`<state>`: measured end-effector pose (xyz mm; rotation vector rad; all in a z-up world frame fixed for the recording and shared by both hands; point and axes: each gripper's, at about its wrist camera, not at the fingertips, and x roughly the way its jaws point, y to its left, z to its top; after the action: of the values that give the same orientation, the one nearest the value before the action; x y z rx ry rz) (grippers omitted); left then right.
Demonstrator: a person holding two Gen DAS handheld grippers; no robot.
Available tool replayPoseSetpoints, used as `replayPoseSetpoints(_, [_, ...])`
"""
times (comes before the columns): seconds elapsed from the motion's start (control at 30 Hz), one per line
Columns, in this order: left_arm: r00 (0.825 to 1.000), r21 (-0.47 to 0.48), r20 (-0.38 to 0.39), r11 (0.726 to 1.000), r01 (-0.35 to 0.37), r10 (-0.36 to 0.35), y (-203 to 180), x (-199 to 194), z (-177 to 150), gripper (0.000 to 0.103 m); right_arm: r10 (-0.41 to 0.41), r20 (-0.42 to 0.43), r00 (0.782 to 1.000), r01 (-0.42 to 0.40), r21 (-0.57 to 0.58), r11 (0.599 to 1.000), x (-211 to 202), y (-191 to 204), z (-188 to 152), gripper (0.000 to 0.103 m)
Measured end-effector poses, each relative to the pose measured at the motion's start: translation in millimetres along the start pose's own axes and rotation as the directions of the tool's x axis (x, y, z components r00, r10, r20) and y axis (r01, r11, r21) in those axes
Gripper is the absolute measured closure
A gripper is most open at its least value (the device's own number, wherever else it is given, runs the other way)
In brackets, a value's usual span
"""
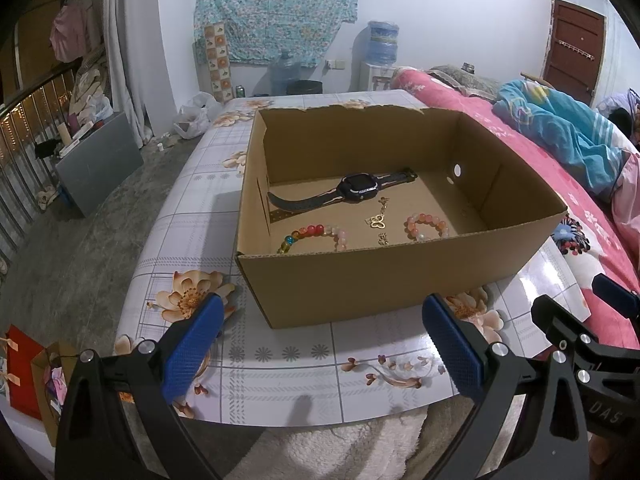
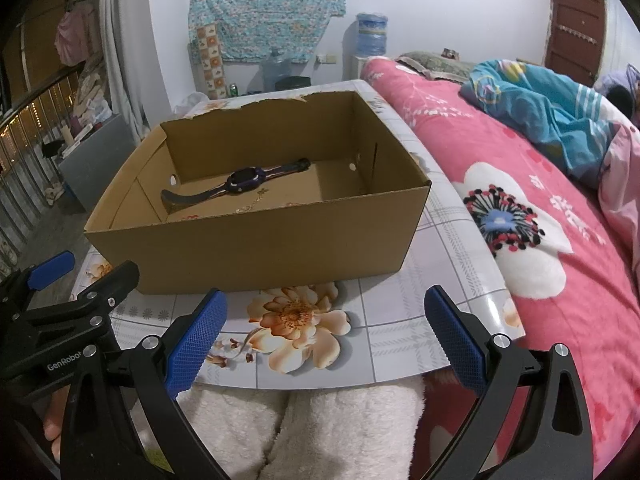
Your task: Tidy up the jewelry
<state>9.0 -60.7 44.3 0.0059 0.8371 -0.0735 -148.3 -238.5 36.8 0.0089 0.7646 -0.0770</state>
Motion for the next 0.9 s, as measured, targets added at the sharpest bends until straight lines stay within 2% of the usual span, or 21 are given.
replayPoseSetpoints(0.9, [1.000, -0.008, -0.009, 1.000, 0.002, -0.003, -4.0, -2.0, 0.5, 0.006, -0.002, 0.002, 1.000, 0.002, 0.000, 1.000, -0.5, -0.8, 0.7, 0.008])
